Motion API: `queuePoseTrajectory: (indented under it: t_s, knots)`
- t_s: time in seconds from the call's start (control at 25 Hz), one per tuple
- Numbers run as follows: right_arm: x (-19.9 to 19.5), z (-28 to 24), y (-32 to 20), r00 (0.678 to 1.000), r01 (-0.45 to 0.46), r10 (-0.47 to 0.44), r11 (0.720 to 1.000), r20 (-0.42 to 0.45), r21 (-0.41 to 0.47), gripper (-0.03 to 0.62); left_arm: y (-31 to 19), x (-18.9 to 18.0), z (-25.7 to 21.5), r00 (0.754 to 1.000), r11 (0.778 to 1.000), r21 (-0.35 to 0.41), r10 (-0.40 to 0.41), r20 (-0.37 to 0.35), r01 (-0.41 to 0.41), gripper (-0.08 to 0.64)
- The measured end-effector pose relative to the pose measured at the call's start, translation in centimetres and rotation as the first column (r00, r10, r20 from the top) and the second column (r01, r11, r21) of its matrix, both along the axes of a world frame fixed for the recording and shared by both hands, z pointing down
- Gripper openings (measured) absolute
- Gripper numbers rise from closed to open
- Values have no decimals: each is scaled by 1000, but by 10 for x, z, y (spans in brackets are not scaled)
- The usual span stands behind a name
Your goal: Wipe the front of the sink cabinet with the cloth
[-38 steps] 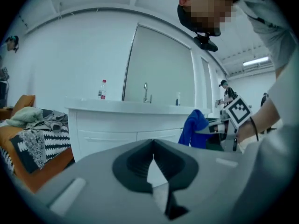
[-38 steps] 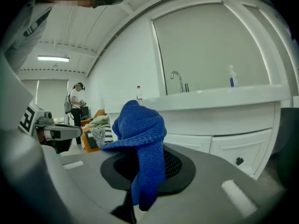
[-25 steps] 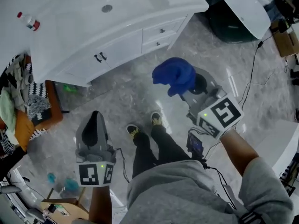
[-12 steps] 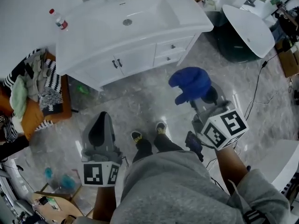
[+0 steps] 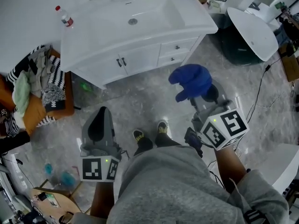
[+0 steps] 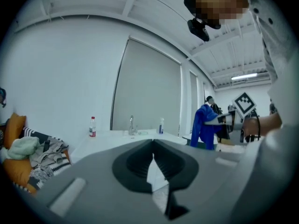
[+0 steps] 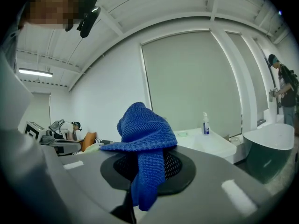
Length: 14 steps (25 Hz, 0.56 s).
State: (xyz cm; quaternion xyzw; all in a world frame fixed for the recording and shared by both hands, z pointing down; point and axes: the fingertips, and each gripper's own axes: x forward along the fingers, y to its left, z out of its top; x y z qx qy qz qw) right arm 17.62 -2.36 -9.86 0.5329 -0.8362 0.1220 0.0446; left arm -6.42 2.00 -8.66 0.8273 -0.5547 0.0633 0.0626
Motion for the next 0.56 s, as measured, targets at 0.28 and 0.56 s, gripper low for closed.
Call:
queuePoseTrajectory:
  t_s: [0.28, 0.56]
  knots:
    - [2, 1, -4, 1000, -12, 12, 1000, 7, 6, 74, -8, 3, 5, 1000, 1000, -14, 18, 2, -18, 11]
    - [2, 1, -6, 1000, -14, 14, 1000, -1, 4, 74, -12, 2, 4, 1000, 1000, -15, 15, 11, -15, 11]
